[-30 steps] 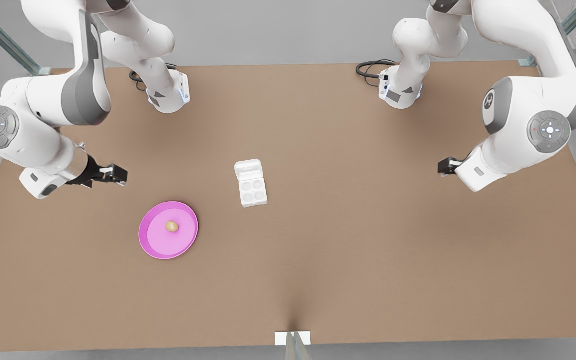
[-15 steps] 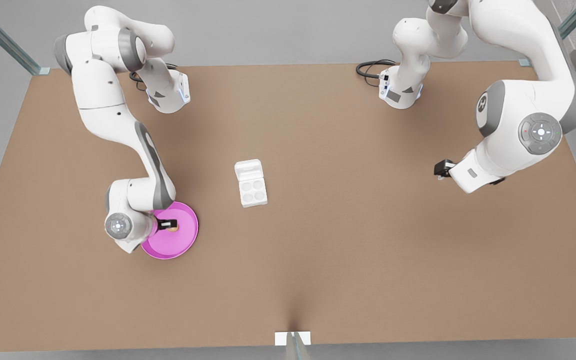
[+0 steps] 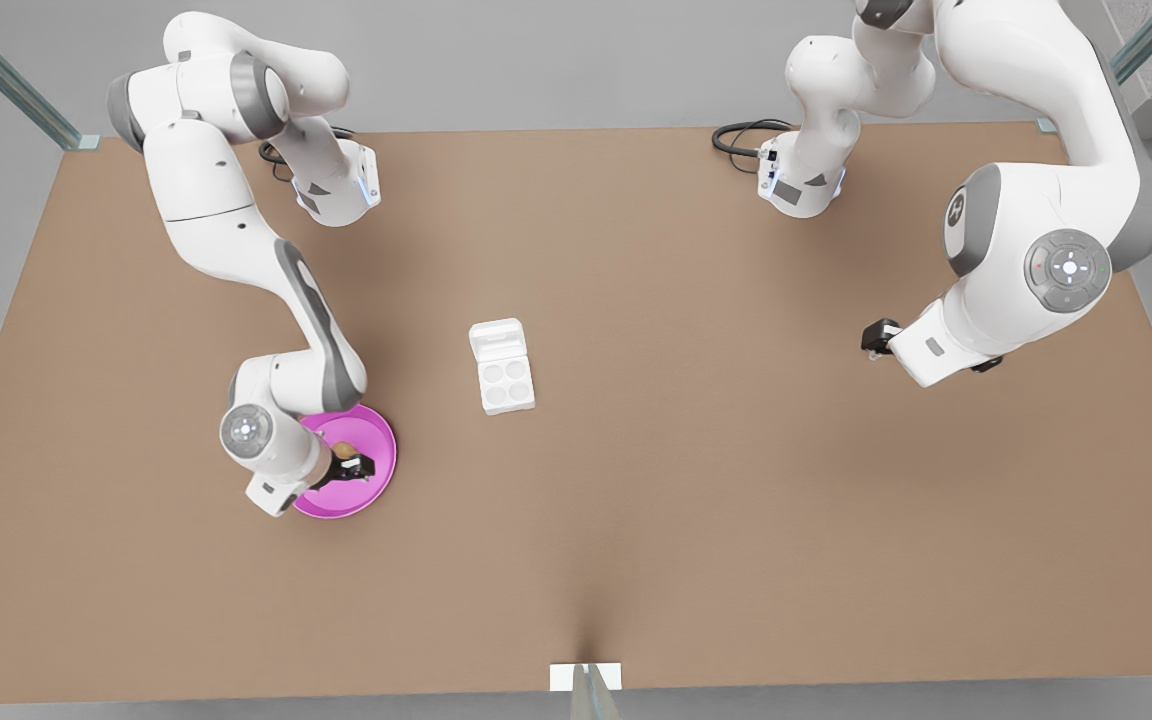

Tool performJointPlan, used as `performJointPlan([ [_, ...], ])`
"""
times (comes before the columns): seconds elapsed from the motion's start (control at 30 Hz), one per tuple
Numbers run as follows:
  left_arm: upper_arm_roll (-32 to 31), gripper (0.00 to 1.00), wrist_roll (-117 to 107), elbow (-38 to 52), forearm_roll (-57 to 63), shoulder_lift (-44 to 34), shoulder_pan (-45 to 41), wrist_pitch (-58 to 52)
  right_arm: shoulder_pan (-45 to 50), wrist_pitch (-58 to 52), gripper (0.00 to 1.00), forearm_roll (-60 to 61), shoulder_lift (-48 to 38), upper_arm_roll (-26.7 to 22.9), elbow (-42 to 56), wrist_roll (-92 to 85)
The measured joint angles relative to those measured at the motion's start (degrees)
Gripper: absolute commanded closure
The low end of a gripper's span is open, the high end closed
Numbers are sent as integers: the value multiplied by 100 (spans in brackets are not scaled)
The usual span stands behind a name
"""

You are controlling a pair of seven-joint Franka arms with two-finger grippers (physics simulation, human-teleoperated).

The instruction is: Pack egg into the box and close the box lid

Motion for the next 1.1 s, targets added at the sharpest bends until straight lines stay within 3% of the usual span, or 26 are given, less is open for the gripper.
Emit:
performJointPlan([
  [1.1,-2,0,58,-12,-8,58,-46,0,-111,1196,0,20,-217,30,-1380,-108],
])
